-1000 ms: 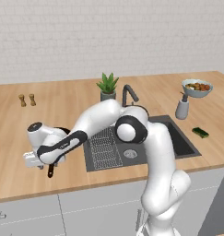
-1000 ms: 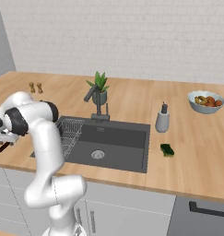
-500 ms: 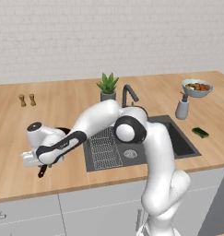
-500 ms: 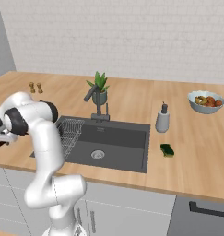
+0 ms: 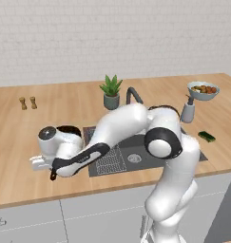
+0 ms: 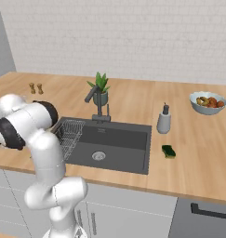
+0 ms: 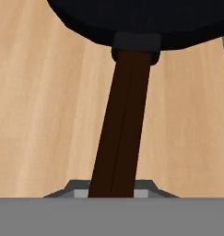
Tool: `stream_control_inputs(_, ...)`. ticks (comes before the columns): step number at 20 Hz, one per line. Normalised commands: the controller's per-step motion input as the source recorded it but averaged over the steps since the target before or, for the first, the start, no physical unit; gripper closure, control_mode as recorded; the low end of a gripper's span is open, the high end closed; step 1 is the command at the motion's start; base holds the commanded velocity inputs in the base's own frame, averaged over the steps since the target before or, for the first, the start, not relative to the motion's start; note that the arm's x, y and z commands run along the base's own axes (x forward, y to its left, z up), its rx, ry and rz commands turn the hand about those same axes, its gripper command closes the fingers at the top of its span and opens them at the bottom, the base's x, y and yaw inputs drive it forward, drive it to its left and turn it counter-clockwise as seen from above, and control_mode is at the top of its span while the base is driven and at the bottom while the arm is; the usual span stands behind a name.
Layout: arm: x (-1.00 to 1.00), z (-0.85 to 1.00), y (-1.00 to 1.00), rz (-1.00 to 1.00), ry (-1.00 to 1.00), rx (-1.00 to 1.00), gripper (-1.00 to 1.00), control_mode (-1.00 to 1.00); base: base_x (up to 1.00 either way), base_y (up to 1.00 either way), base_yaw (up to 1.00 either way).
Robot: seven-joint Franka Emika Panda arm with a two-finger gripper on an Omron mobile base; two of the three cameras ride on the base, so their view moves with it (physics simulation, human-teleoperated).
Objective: Pick the pan and sponge and place them into the sink. Then turn on the water.
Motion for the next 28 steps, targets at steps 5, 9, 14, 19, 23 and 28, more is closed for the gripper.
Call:
stream_control_inputs(5, -0.92, 1.00, -0.70, 0.12, -0.31, 0.15, 1.00, -1.00, 0.00, 0.00, 0.00)
stream_control_inputs(9, -0.54, 0.91, -0.55, 0.15, -0.15, 0.27, 1.00, -1.00, 0.00, 0.00, 0.00)
stream_control_inputs(14, -0.07, 0.78, -0.42, 0.15, 0.01, 0.17, 1.00, -1.00, 0.00, 0.00, 0.00)
stream_control_inputs(19, 0.25, 0.64, -0.45, 0.34, 0.14, 0.00, 1.00, -1.00, 0.00, 0.00, 0.00)
stream_control_inputs(23, 0.18, 0.15, -0.35, 0.36, 0.23, -0.13, 1.00, -1.00, 0.00, 0.00, 0.00)
stream_control_inputs(28, 0.06, -0.31, -0.69, 0.36, 0.03, -0.12, 1.00, -1.00, 0.00, 0.00, 0.00)
